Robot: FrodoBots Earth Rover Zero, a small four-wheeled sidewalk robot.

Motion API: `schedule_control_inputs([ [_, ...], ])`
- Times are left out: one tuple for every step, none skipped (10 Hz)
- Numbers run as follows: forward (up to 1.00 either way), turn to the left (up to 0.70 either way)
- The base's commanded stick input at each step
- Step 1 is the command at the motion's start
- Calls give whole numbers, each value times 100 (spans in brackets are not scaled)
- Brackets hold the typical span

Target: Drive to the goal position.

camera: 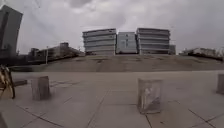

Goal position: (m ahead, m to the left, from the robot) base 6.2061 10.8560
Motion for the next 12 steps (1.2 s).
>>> schedule_control_inputs([
  [5, 0],
  [5, 0],
  [5, 0],
  [5, 0],
  [5, 0],
  [5, 0],
  [5, 0],
  [5, 0],
  [5, 0],
  [5, 0],
  [5, 0],
  [5, 0],
])
